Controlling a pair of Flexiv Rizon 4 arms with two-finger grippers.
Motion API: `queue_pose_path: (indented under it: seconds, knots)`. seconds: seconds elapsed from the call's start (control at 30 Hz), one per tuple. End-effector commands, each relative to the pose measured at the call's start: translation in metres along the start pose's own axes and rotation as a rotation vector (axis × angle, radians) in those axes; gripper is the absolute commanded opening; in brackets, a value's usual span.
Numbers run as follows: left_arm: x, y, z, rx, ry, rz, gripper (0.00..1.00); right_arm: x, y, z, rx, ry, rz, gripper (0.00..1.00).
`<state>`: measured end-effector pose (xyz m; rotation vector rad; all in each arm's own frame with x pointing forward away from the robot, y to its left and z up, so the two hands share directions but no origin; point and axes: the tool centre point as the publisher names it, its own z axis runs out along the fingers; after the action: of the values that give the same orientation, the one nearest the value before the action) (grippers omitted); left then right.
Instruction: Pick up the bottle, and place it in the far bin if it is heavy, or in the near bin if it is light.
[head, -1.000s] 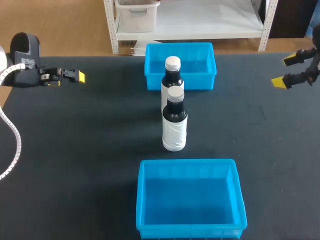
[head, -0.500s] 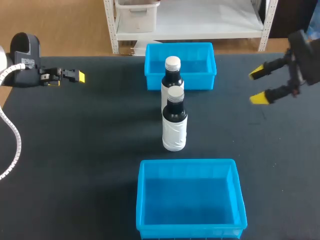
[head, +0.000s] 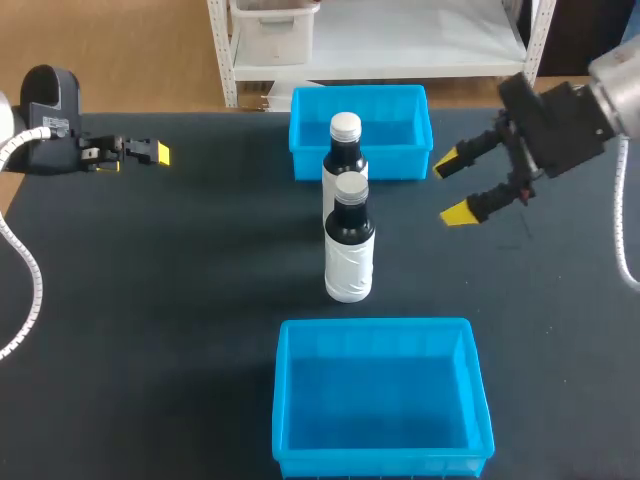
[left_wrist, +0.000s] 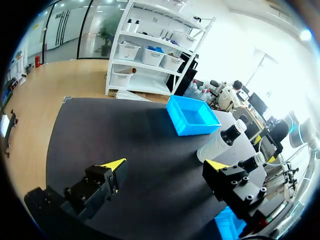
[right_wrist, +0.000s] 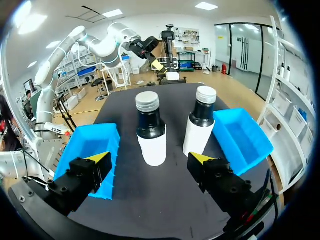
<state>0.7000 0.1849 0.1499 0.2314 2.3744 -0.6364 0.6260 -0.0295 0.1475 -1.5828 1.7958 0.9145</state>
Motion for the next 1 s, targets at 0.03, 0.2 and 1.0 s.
queue_pose_path:
  seconds: [0.03,0.2,1.0]
  knots:
    - [0.000,0.000,0.000,0.000,0.000,0.000,1.00,-0.007,0.009,0.017,0.017,0.010,-0.011,1.00]
    - [0.000,0.000,0.000,0.000,0.000,0.000,1.00,-0.014,0.010,0.035,-0.013,0.015,-0.037,1.00]
    - [0.000,0.000,0.000,0.000,0.000,0.000,1.00,-0.038,0.007,0.094,-0.075,0.004,-0.064,1.00]
